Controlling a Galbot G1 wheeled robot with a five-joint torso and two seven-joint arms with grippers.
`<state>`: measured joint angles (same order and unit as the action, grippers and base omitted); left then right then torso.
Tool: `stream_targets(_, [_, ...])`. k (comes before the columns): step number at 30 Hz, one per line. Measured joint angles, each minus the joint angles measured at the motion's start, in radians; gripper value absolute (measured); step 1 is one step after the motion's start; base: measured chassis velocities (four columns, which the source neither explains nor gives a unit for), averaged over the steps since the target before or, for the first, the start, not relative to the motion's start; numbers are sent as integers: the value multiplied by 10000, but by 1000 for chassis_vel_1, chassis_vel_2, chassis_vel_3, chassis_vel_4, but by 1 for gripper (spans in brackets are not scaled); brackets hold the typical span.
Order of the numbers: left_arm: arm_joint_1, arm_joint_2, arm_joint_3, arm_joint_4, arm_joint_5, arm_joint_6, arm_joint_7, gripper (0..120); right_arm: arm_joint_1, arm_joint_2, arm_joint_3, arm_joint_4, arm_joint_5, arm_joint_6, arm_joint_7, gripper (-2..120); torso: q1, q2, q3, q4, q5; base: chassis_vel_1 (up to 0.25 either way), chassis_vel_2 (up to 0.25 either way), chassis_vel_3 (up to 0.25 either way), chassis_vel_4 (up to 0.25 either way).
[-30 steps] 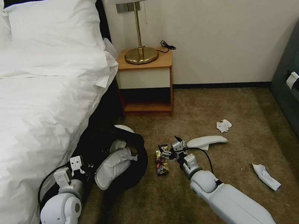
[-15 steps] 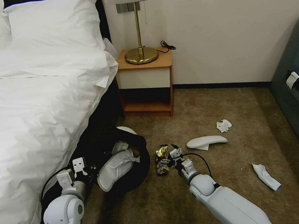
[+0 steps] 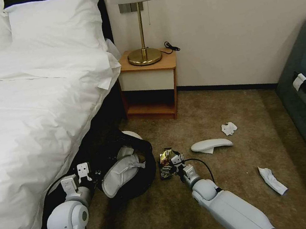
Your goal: Pick up the trash bin, then pick up the garbage on the floor and place it into the trash bin.
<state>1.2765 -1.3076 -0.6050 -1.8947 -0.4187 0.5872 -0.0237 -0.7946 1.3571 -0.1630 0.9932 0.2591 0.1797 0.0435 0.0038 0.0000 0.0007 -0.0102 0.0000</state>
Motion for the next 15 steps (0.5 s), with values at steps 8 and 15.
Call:
stream_targets(8, [91,0,38,-41,53,-2,10,0,232,220,-41,-616,-32,95,-157,100,0,0,0,0,0,0,0,0,0])
stream_targets(15, [325,-107,55,-150,230,-17,46,0,543,504,70,-1408,-174,287,-371,100,0,0,0,0,0,0,0,0,0])
